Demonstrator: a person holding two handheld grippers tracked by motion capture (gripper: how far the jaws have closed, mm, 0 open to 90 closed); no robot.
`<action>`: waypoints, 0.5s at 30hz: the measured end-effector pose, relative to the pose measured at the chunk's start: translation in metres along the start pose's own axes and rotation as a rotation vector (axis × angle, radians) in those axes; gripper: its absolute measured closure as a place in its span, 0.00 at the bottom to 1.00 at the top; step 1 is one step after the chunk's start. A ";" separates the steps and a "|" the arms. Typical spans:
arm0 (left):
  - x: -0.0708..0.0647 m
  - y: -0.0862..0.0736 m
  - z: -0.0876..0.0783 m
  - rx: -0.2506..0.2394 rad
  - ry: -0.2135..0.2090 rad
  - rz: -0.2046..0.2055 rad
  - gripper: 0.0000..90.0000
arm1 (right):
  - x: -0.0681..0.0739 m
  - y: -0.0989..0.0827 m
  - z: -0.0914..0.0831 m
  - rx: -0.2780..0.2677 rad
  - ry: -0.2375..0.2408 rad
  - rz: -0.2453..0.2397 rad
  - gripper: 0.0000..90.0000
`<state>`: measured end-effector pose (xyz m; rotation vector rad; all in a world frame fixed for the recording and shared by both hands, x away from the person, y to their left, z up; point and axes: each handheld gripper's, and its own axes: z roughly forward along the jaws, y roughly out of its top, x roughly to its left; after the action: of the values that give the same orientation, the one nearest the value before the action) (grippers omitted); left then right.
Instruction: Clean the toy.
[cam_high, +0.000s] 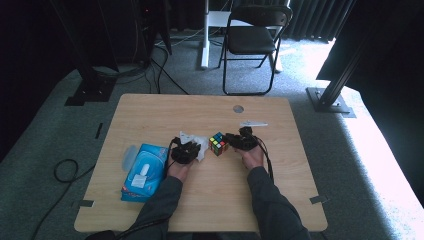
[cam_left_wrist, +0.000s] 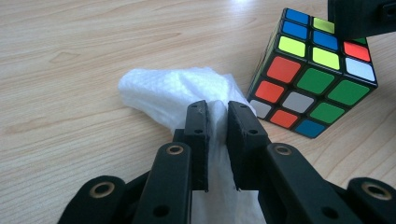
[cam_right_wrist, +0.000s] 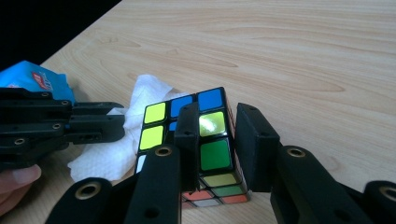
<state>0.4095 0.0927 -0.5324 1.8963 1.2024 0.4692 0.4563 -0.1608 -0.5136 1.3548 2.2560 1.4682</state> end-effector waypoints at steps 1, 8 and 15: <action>0.000 0.000 0.000 0.000 0.000 0.000 0.87 | 0.000 0.000 -0.001 0.000 0.000 0.002 0.80; 0.000 0.000 0.000 -0.002 0.001 0.000 0.87 | -0.007 0.001 -0.001 -0.005 0.020 0.074 0.81; 0.000 0.000 0.000 -0.002 0.003 0.006 0.87 | -0.021 -0.015 0.001 0.060 -0.115 0.088 0.93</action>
<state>0.4094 0.0923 -0.5327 1.8988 1.1983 0.4758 0.4599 -0.1770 -0.5327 1.5322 2.2127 1.3202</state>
